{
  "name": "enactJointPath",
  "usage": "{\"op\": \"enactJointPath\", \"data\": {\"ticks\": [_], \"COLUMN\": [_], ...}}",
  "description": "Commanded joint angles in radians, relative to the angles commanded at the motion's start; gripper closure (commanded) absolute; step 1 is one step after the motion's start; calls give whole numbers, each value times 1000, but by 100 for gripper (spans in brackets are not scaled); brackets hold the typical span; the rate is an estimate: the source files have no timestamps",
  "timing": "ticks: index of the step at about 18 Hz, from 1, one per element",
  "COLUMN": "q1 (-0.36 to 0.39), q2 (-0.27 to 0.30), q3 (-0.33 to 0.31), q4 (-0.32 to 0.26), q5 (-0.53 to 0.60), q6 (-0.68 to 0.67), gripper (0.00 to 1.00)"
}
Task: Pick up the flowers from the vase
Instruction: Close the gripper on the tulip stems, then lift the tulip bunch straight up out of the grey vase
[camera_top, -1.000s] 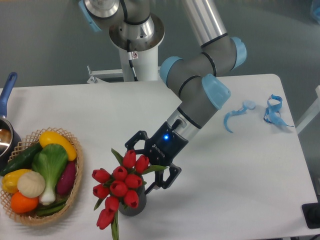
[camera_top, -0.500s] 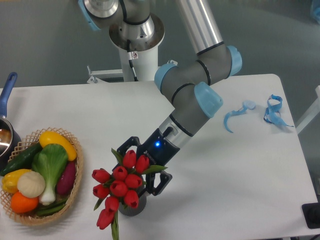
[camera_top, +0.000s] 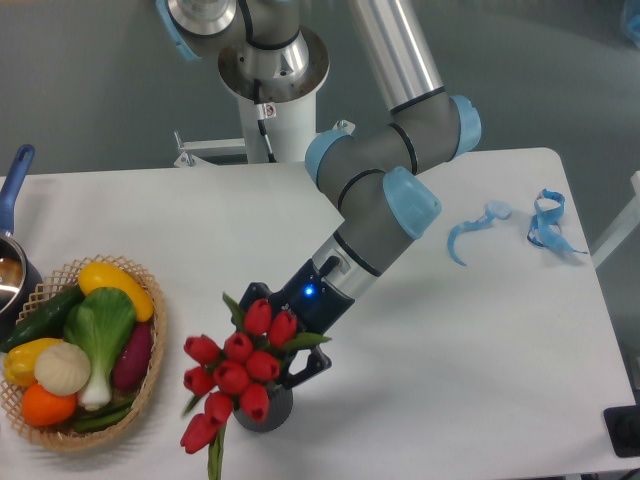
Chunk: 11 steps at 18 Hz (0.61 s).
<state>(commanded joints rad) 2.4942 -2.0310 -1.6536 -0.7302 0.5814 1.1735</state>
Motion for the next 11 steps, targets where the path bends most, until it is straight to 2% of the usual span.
{"op": "enactJointPath", "data": {"ticks": [6,11], "q1": [2,-2], "q2": [28,80], "q3": [20,40], "q4": [0,0], "q5": [-8,-12], "q6": [-89,-188], "gripper": [58,58]}}
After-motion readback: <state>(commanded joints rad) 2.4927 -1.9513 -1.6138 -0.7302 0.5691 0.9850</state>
